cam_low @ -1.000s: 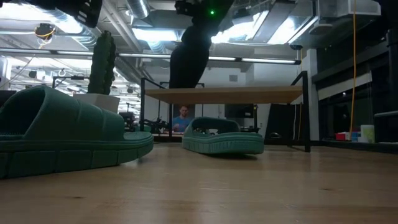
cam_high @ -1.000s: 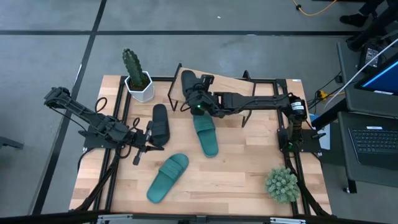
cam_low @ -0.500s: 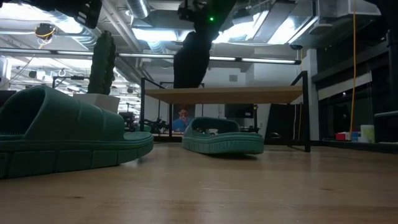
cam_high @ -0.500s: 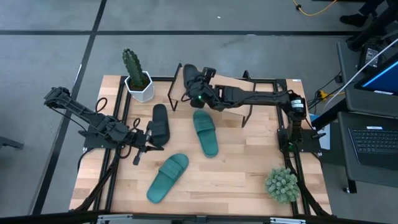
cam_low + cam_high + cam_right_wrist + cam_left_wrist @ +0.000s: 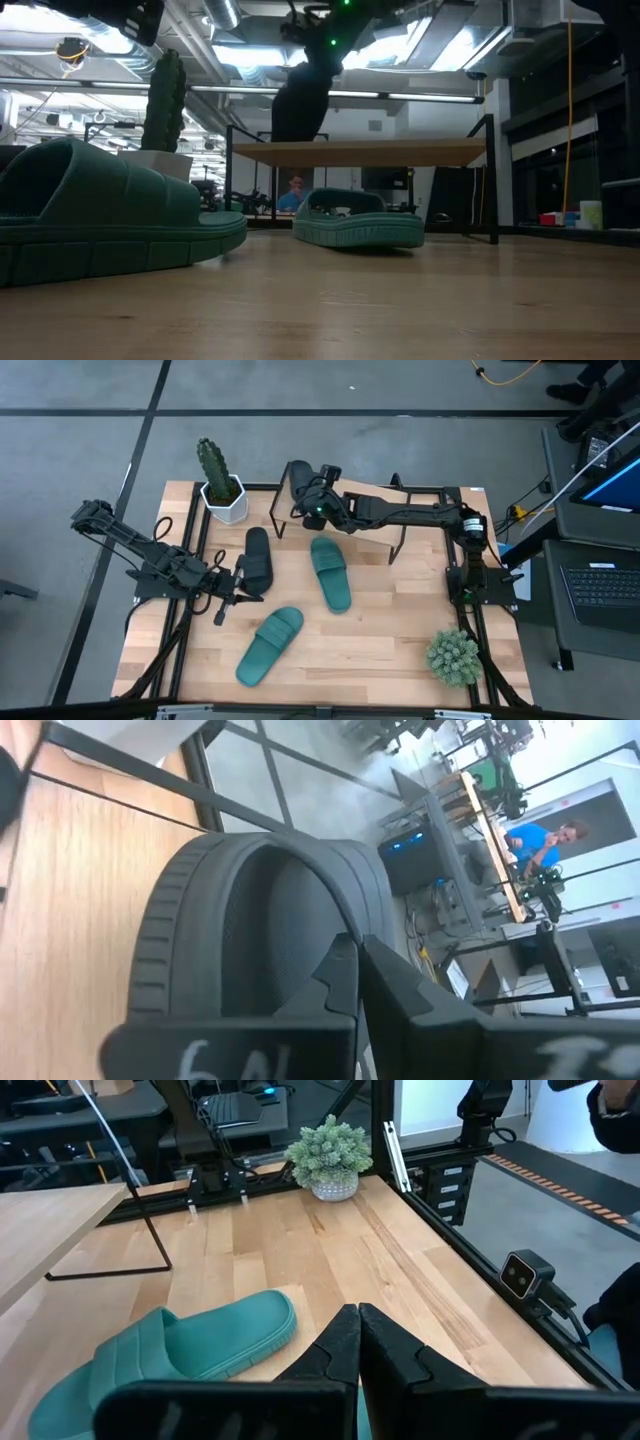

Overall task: Pick and place slides into the shelf
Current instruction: Put the bottom black slide on the shelf

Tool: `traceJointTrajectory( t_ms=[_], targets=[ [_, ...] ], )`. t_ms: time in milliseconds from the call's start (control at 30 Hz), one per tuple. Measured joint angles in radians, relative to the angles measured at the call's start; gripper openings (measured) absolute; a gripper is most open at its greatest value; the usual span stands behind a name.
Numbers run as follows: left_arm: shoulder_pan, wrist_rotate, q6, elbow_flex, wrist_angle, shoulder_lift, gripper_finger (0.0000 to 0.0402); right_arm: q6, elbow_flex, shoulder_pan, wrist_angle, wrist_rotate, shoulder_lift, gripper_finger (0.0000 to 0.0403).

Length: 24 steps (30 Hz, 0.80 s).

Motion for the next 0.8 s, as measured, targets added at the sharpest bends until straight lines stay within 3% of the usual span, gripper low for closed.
traceJointTrajectory(
  t_ms=[800],
  targets=[
    [0.0,0.0,0.0,0.0,0.0,0.0,0.0,0.004,0.0,0.032,-0.012,-0.062,0.022,0.0006]
  ],
)
